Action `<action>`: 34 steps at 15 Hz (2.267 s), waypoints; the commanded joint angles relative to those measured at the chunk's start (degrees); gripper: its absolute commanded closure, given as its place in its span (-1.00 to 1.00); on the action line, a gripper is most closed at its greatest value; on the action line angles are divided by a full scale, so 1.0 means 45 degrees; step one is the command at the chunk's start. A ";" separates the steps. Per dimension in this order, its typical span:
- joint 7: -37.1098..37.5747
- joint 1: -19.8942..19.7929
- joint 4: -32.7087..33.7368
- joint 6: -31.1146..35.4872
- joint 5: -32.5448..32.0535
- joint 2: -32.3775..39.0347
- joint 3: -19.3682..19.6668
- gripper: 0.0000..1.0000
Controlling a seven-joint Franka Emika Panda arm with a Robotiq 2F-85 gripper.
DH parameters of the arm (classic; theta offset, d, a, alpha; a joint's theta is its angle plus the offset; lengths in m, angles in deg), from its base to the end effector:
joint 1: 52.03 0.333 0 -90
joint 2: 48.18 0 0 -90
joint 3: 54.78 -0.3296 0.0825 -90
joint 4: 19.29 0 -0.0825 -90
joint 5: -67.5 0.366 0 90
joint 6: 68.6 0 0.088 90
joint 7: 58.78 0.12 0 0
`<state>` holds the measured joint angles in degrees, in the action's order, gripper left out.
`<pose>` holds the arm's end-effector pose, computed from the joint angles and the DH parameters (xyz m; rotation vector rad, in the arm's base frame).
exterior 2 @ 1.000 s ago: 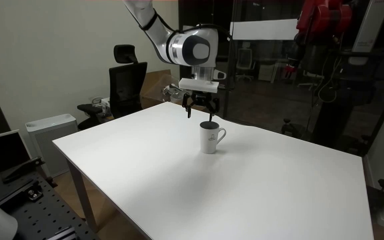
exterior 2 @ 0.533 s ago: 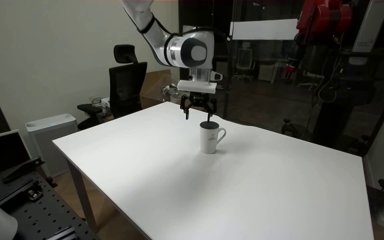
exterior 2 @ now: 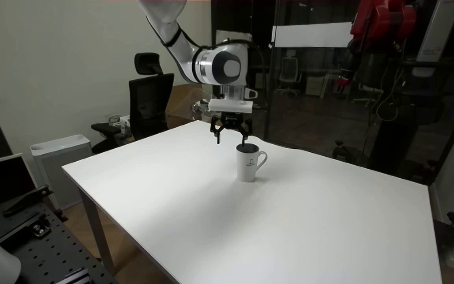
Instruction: Move the mug to the left
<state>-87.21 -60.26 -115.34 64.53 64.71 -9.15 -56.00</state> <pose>0.6670 -0.0850 0.2133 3.0674 0.6269 -0.0605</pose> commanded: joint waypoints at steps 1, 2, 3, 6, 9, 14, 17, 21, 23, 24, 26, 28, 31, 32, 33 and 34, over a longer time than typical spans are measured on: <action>-0.0344 -0.0234 0.0648 -0.0189 -0.0216 0.0343 -0.0148 -1.00; -0.0432 -0.0279 0.0701 -0.0212 -0.0217 0.0400 -0.0157 -1.00; -0.0488 -0.0333 0.0753 -0.0219 -0.0179 0.0461 -0.0178 -1.00; -0.0663 -0.0482 0.0890 -0.0212 -0.0092 0.0643 -0.0227 -0.46; -0.0728 -0.0592 0.1026 -0.0225 -0.0052 0.0808 -0.0249 -0.03; -0.0802 -0.0722 0.1203 -0.0253 -0.0017 0.0977 -0.0272 0.65; -0.0829 -0.0801 0.1261 -0.0284 0.0037 0.1008 -0.0318 0.98; -0.0853 -0.0909 0.1393 -0.0373 0.0160 0.1021 -0.0400 0.96; -0.0855 -0.0953 0.1443 -0.0388 0.0234 0.1051 -0.0435 0.95; -0.0847 -0.0975 0.1470 -0.0400 0.0269 0.1071 -0.0444 0.95; -0.0779 -0.0937 0.1544 -0.0483 0.0277 0.1115 -0.0432 0.95; -0.0738 -0.0808 0.1624 -0.0545 0.0177 0.1169 -0.0435 0.95; -0.0626 -0.0519 0.1844 -0.0710 0.0003 0.1302 -0.0466 0.95; -0.0567 -0.0373 0.1947 -0.0768 -0.0075 0.1367 -0.0460 0.95; -0.0518 -0.0214 0.2081 -0.0853 -0.0161 0.1449 -0.0460 0.95; -0.0410 -0.0006 0.2255 -0.0948 -0.0287 0.1555 -0.0424 0.95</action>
<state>-90.41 -62.13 -109.19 62.72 64.78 -4.50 -57.65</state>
